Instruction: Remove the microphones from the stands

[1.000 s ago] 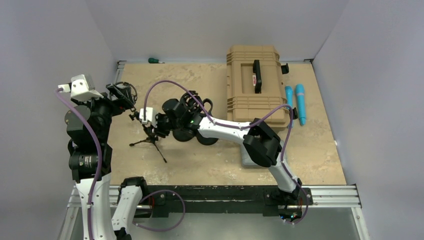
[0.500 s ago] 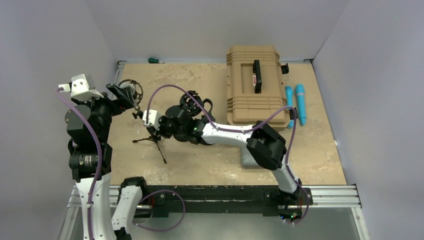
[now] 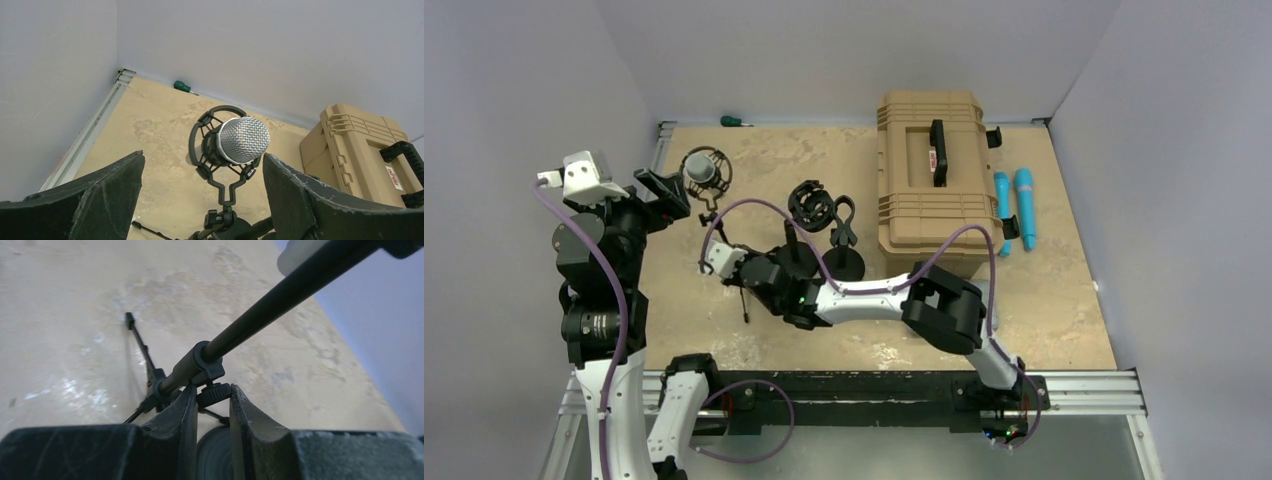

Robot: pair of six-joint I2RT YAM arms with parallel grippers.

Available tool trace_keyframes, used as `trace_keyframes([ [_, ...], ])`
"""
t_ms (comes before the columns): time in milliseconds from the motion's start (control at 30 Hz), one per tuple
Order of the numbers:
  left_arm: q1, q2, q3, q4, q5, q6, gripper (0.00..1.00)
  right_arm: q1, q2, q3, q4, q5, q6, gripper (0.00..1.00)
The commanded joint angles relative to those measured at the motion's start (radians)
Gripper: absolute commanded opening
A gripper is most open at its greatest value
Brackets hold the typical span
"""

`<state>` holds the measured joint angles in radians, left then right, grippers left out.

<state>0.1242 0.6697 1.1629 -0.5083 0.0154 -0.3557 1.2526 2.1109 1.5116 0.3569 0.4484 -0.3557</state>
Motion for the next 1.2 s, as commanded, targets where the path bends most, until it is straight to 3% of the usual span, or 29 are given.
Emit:
trace_keyframes([
  [0,0.008,-0.013,0.0,0.039,-0.012,0.013,0.85,0.034,0.071,-0.071,0.225,0.46,-0.22,0.0],
  [100,0.007,-0.014,-0.001,0.04,-0.012,0.014,0.85,0.048,0.062,-0.095,0.282,0.453,-0.278,0.0],
  [300,0.008,-0.016,-0.003,0.042,-0.037,0.017,0.85,0.054,0.063,-0.037,0.211,0.386,-0.258,0.0],
  [667,0.008,-0.016,-0.005,0.044,-0.033,0.015,0.85,0.03,-0.097,-0.011,-0.054,-0.015,0.063,0.57],
  [767,0.008,-0.013,-0.005,0.045,-0.032,0.015,0.85,0.001,-0.134,-0.019,-0.094,-0.108,0.147,0.66],
  [1167,0.008,-0.016,-0.006,0.047,-0.029,0.014,0.85,-0.178,-0.182,0.002,-0.146,-0.523,0.319,0.7],
])
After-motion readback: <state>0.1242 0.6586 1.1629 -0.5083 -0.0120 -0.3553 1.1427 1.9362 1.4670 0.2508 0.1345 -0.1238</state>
